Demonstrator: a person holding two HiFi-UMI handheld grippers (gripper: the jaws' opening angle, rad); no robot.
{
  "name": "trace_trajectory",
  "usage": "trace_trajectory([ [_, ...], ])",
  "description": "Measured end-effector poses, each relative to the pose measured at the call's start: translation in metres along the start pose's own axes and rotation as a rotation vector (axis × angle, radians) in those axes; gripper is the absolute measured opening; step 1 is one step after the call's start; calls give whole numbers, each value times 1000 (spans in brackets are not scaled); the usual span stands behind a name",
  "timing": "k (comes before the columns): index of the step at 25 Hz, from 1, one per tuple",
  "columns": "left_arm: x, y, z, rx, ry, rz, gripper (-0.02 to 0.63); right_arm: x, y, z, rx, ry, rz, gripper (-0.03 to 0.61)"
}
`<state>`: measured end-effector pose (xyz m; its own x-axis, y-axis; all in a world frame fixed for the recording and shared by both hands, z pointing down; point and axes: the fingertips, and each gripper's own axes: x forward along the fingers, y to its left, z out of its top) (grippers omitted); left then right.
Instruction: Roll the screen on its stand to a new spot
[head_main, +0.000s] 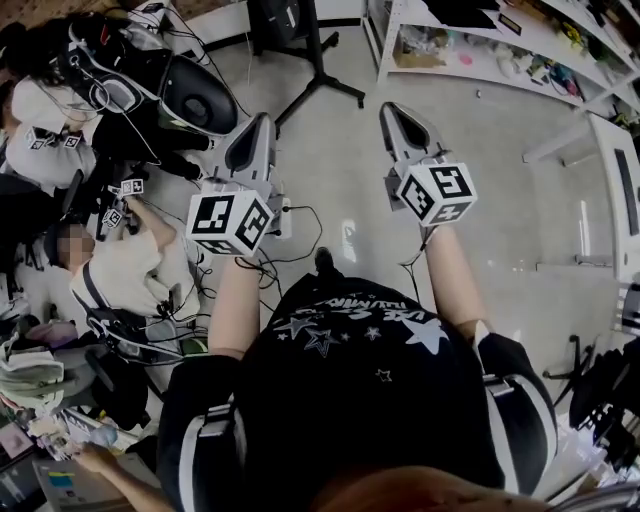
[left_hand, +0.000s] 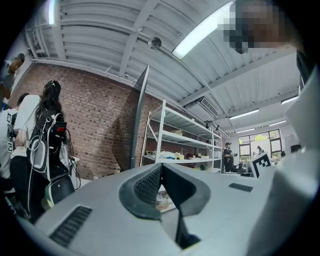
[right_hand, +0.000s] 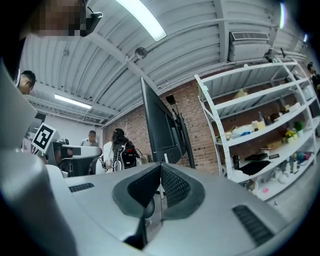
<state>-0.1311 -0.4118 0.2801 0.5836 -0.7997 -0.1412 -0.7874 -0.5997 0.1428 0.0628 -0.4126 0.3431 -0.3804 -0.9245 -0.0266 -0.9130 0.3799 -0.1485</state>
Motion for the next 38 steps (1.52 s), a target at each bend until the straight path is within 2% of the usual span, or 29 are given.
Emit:
trace_trajectory([
  [6, 27, 41, 0, -15, -1, -49, 14, 53, 8, -3, -10, 1, -14, 8],
  [12, 52, 72, 4, 9, 15, -105, 14, 85, 7, -5, 10, -4, -71, 8],
  [16, 64, 79, 4, -7, 40, -138, 14, 96, 0, -5, 11, 8, -81, 8],
  [21, 83, 81, 8, 1, 28, -122, 14, 117, -14, 0, 23, -21, -89, 8],
  [25, 111, 91, 9, 1, 19, -98, 14, 151, -29, -7, 34, -19, -50, 8],
  [29, 145, 93, 17, 20, 4, -89, 15, 186, -57, -2, 45, -29, -27, 8],
  [32, 172, 102, 30, 44, -34, -49, 22, 219, -80, 9, 63, -46, -10, 8],
  [35, 195, 108, 39, 58, -58, -22, 129, 247, -100, 20, 56, -60, 15, 8],
  [38, 217, 118, 40, 75, -53, -5, 290, 276, -113, 26, 58, -68, 40, 8],
])
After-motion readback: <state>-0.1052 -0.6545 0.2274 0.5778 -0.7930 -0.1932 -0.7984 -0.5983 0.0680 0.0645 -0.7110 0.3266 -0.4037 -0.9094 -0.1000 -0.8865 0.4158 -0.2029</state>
